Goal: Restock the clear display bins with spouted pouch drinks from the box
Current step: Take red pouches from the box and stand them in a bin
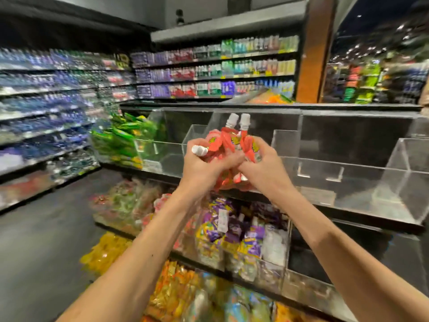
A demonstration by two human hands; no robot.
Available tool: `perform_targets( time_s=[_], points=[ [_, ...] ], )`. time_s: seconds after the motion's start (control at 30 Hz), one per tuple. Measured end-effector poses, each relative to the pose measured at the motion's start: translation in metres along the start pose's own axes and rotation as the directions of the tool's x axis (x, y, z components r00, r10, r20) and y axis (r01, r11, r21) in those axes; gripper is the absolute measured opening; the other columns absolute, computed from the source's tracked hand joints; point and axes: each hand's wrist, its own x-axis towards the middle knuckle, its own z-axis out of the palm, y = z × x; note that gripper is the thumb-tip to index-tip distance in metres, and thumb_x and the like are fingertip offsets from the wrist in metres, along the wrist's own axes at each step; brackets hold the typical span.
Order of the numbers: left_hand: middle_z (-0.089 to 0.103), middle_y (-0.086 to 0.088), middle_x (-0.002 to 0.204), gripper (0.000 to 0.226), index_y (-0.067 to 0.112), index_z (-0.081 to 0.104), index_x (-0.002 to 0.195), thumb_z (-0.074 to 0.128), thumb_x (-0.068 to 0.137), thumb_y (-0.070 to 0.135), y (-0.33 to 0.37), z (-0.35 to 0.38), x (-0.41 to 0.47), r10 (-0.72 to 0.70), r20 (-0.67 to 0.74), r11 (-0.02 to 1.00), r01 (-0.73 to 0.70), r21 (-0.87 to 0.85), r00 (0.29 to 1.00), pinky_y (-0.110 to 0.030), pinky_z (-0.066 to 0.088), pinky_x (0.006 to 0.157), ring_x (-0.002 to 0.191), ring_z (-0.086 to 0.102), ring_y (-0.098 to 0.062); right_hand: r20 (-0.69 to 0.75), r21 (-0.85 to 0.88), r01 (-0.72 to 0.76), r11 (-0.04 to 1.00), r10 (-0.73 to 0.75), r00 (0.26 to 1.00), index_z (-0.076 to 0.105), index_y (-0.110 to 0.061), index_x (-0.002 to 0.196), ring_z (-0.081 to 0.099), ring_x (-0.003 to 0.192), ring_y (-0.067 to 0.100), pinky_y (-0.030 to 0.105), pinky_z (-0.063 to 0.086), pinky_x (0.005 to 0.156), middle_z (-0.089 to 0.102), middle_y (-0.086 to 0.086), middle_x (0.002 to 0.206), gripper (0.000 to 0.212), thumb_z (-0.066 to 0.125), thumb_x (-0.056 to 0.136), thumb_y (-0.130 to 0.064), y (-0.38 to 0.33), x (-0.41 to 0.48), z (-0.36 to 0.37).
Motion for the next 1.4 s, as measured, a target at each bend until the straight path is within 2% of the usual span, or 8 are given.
perform_targets(
  time_s=[0.13,0.27,0.43,0.67,0.83,1.03,1.23,1.4],
  points=[
    [0.07,-0.002,0.068,0.007,0.018,0.07,0.071,0.074,0.075,0.022,0.004,-0.015,0.03,-0.109,0.086,0.975,0.123,-0.187,0.99,-0.029,0.058,0.054,0.059,0.068,-0.013,0.073,-0.137,0.085,0.987,-0.076,0.994,0.059,-0.041,0.116,0.068,0.094,0.01,0.04,0.053,0.092,0.072,-0.015,0.096,0.059,0.07,0.06,-0.056,-0.016,0.028,0.015],
    [0.07,-0.022,0.11,0.071,0.0,0.058,0.127,0.084,0.074,0.039,0.001,-0.026,0.067,-0.216,0.117,0.942,0.239,-0.238,0.969,-0.055,0.059,0.078,0.092,0.07,-0.034,0.128,-0.224,0.171,0.959,-0.145,0.981,0.055,-0.038,0.118,0.066,0.093,0.007,0.033,0.052,0.089,0.068,-0.016,0.098,0.059,0.083,0.067,-0.046,-0.031,0.05,0.026],
    [0.073,-0.016,0.091,0.051,0.002,0.055,0.124,0.079,0.08,0.015,-0.008,-0.035,0.123,-0.232,0.012,0.935,0.226,-0.274,0.973,-0.036,0.058,0.06,0.075,0.074,-0.023,0.21,0.178,-0.05,0.983,0.012,0.978,0.06,-0.023,0.107,0.069,0.093,0.017,0.044,0.055,0.083,0.07,0.002,0.105,0.046,0.062,0.079,-0.06,-0.022,0.1,0.035],
    [0.074,-0.019,0.098,0.053,0.002,0.053,0.123,0.08,0.079,0.012,-0.025,-0.035,0.188,-0.269,0.18,0.932,0.303,-0.201,0.946,-0.043,0.062,0.066,0.08,0.076,-0.026,-0.018,0.174,-0.235,0.956,0.242,0.97,0.059,-0.017,0.117,0.067,0.074,0.012,0.029,0.052,0.063,0.071,0.003,0.094,0.021,0.048,0.103,-0.029,-0.011,0.144,0.039],
    [0.073,-0.016,0.092,0.035,0.005,0.059,0.107,0.079,0.079,0.007,-0.04,-0.029,0.216,-0.268,0.207,0.927,0.31,-0.21,0.941,-0.033,0.06,0.057,0.068,0.074,-0.019,-0.285,-0.211,-0.258,0.943,0.193,0.939,0.049,-0.013,0.118,0.066,0.083,0.015,0.035,0.055,0.074,0.068,0.004,0.098,0.033,0.069,0.092,-0.018,-0.006,0.16,0.021],
    [0.071,-0.013,0.097,0.052,0.011,0.049,0.115,0.083,0.076,0.015,-0.053,-0.024,0.235,-0.28,0.194,0.941,0.309,-0.139,0.94,-0.027,0.057,0.054,0.07,0.075,-0.018,-0.22,-0.753,-0.331,0.569,0.257,0.941,0.042,-0.019,0.115,0.064,0.098,0.034,0.044,0.055,0.083,0.064,0.013,0.112,0.039,0.069,0.087,-0.017,0.034,0.19,0.014],
    [0.066,-0.015,0.106,0.051,0.019,0.043,0.106,0.083,0.075,0.012,-0.068,-0.02,0.246,-0.252,0.202,0.96,0.271,-0.071,0.946,-0.043,0.063,0.073,0.086,0.074,-0.026,-0.166,-0.896,-0.332,0.294,0.471,0.866,0.059,-0.011,0.114,0.064,0.104,0.034,0.032,0.049,0.072,0.064,0.014,0.118,0.03,0.069,0.088,-0.024,0.083,0.206,0.023],
    [0.063,-0.004,0.094,0.044,0.024,0.043,0.097,0.082,0.078,0.015,-0.075,-0.016,0.251,-0.217,0.224,0.975,0.224,-0.003,0.95,-0.025,0.057,0.054,0.072,0.071,-0.012,-0.118,-0.963,-0.243,0.115,0.63,0.767,0.062,-0.008,0.123,0.063,0.109,0.029,0.03,0.042,0.071,0.065,0.009,0.122,0.032,0.06,0.095,-0.022,0.09,0.213,0.022]
  ],
)
